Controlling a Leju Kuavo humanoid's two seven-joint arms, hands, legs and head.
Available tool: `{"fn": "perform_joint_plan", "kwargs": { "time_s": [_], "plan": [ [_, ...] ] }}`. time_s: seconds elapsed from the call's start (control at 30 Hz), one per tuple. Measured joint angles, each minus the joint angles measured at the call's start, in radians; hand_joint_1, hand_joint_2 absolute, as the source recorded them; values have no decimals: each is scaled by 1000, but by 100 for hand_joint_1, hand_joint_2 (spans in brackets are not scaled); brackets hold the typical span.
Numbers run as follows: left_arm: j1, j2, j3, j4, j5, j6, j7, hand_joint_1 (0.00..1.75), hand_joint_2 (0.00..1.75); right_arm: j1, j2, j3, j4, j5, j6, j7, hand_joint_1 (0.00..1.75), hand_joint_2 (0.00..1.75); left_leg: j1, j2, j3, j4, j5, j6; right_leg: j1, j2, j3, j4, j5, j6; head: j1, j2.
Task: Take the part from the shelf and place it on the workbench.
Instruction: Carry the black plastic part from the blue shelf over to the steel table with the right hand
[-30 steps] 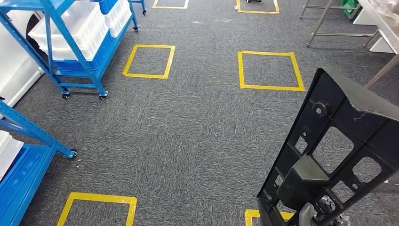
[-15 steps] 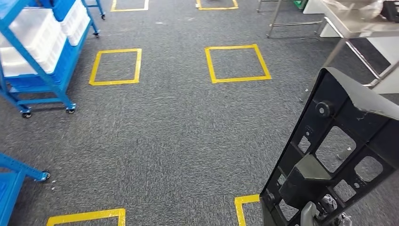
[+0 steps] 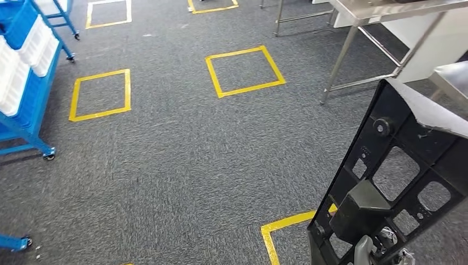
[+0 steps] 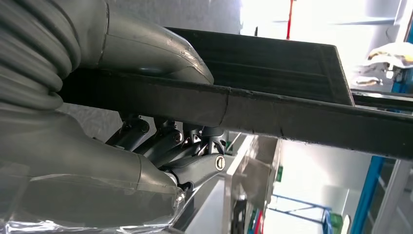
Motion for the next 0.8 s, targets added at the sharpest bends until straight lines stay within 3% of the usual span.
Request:
{"fn": "perform_joint_plan", "kwargs": {
  "time_s": [0.03, 0.1, 0.17, 0.2, 0.27, 0.3, 0.33, 0.4, 0.47, 0.5, 0.57, 0.6, 0.67, 0.7, 0.77, 0.8],
  "plan": [
    [-1, 0, 0, 0, 0, 0, 0, 0, 175, 0, 0, 0, 0, 0, 0, 0, 175, 175, 0, -5, 16, -42, 35, 2, 0, 14, 1, 2, -1, 1, 0, 0],
    [1, 0, 0, 0, 0, -1, 1, 0, 175, 0, 0, 0, 0, 0, -1, 0, 175, 175, 2, -46, 66, -171, 104, 9, 0, 41, -1, 9, -3, 5, 0, 0],
    [2, 0, 0, 0, 0, -5, 1, 0, 175, 1, 0, 0, 0, 6, -6, 0, 175, 175, 2, -85, 94, -248, 124, 16, -1, 64, -9, 14, -2, 15, 1, 0],
    [2, 1, 1, -1, 0, -8, 0, 0, 175, 3, 0, 2, 0, 12, -13, 0, 175, 175, 0, -89, 96, -256, 121, 19, -3, 74, -14, 14, 1, 23, 0, 0],
    [1, 3, 1, -1, 2, -17, -3, 0, 175, 10, 0, 9, 0, 35, -36, 0, 175, 175, 1, -69, 100, -268, 127, 30, -5, 81, -19, 11, 5, 36, 1, 0],
    [2, 4, 2, -2, 3, -24, -4, 0, 175, 12, 0, 17, 0, 52, -52, 0, 175, 175, 3, -57, 103, -274, 132, 38, -3, 61, -25, 22, -4, 41, 3, 0],
    [4, 8, 5, -3, 5, -33, -5, 0, 175, 13, 0, 31, 0, 70, -70, 0, 175, 175, 5, -43, 105, -281, 136, 44, -2, 34, -40, 52, -24, 45, 6, 0],
    [10, 16, 12, -4, 8, -48, -8, 0, 175, 10, 0, 69, 2, 103, -99, 0, 175, 175, 3, -12, 105, -285, 138, 49, -3, -21, -95, 166, -88, 52, 11, 0],
    [15, 25, 22, -4, 12, -58, -8, 0, 175, 8, 0, 107, 8, 123, -118, 0, 175, 175, 1, 19, 105, -285, 136, 50, -8, -34, -145, 269, -124, 59, 12, 0],
    [16, 29, 25, -4, 13, -60, -9, 0, 175, 8, 0, 121, 10, 129, -124, 0, 175, 175, 1, 33, 105, -285, 134, 48, -10, -38, -146, 273, -114, 62, 12, 0],
    [15, 33, 29, -4, 13, -62, -9, 0, 175, 8, 0, 138, 15, 133, -132, 0, 175, 175, 1, 55, 111, -284, 129, 43, -13, -56, -90, 172, -53, 62, 12, 0],
    [15, 34, 30, -4, 13, -62, -9, 0, 175, 8, 0, 143, 16, 134, -132, 0, 175, 175, -1, 64, 116, -283, 125, 39, -10, -81, -51, 102, -28, 58, 12, 0],
    [15, 36, 32, -4, 13, -62, -10, 0, 175, 6, 0, 153, 18, 135, -132, 0, 175, 175, -6, 79, 123, -282, 117, 28, -3, -113, -3, 14, -7, 46, 11, 0],
    [14, 37, 33, -5, 13, -62, -10, 0, 175, 5, 0, 157, 19, 135, -132, 0, 175, 175, -8, 86, 126, -282, 114, 22, 2, -116, 0, 5, -11, 40, 10, 0],
    [11, 39, 34, -5, 13, -61, -10, 0, 175, 6, 0, 161, 19, 135, -132, 0, 175, 175, -6, 99, 134, -282, 107, 12, 1, -93, -1, 2, -9, 29, 8, 0],
    [10, 39, 34, -6, 13, -61, -11, 0, 175, 6, 0, 162, 19, 135, -132, 0, 175, 175, -4, 87, 134, -273, 97, 7, -1, -82, 0, -1, -7, 22, 7, 0]
  ]
}}
